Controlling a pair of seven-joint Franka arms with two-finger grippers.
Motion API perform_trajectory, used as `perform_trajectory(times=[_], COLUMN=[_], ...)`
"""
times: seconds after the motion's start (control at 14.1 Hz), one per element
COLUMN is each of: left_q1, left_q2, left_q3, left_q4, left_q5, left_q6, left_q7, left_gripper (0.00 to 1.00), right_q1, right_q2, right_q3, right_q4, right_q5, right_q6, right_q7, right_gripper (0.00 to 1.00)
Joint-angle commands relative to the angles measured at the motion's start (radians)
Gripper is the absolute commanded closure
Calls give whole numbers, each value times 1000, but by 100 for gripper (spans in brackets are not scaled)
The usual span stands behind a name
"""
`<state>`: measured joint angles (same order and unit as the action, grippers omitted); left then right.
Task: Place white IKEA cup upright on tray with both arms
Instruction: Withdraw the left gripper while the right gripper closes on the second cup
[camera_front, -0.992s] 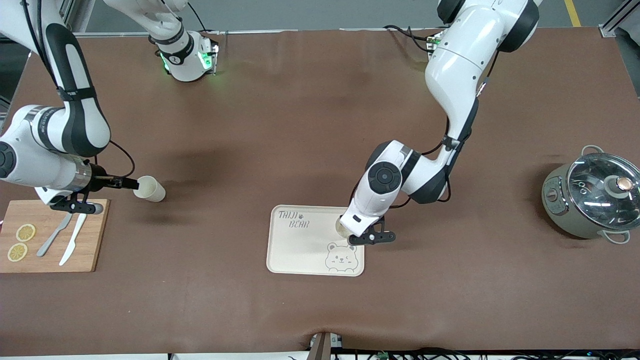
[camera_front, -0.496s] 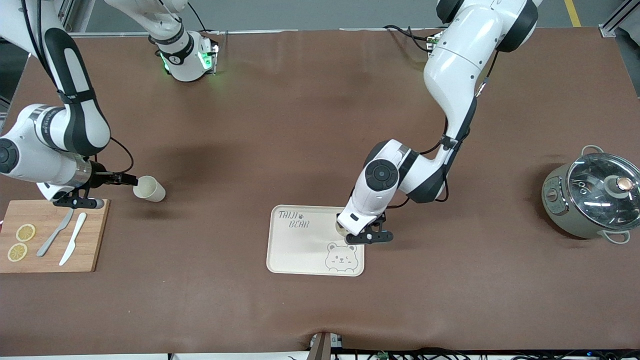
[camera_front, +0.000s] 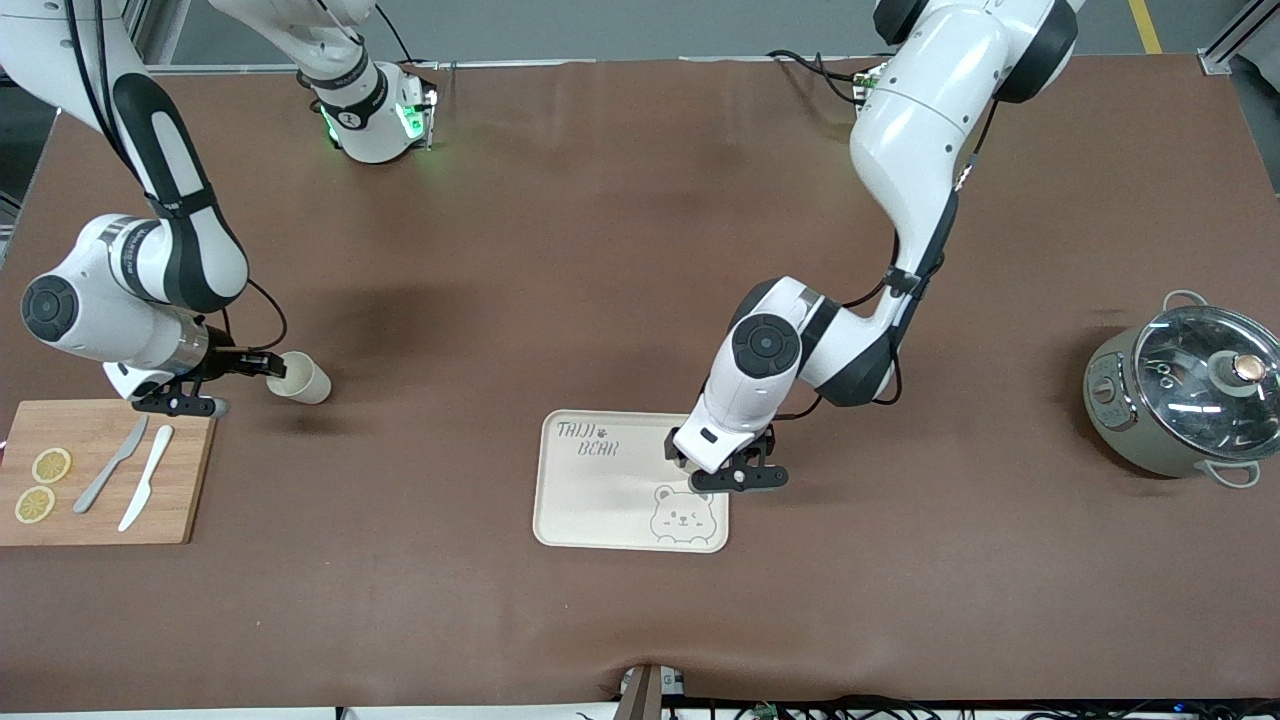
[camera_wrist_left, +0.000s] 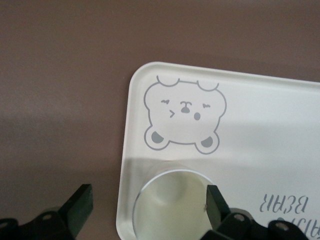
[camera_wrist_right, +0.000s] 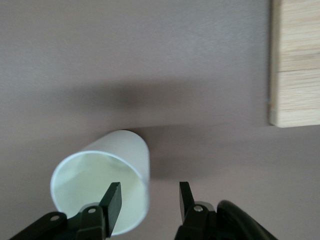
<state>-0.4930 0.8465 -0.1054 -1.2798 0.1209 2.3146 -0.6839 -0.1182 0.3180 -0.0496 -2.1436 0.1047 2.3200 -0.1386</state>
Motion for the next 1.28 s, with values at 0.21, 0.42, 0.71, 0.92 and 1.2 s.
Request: perform_trajectory(times=[0.21, 0.42, 0.71, 0.92, 1.2], left_q1=[99, 187, 283, 362, 412], left_q2=[-173, -259, -332, -395, -510], left_q3=[0, -7, -8, -8, -8], left_q4=[-19, -26, -30, -81, -196], left_q5=[37, 22, 6, -29, -33], left_q6=[-256, -383, -480, -486, -480], left_q7=[168, 332, 469, 564, 598], left_gripper=[0, 0, 0, 0, 0], right_q1=[20, 14, 12, 17, 72], right_q2=[4, 3, -2, -5, -4], right_q3=[-1, -1, -1, -1, 4], right_q4=[-13, -3, 92, 172, 257], right_q5=[40, 40, 43, 52, 84], right_q6=[25, -4, -178, -287, -347], right_q7=[-3, -6, 1, 32, 138], right_gripper=[92, 100, 100, 100, 100])
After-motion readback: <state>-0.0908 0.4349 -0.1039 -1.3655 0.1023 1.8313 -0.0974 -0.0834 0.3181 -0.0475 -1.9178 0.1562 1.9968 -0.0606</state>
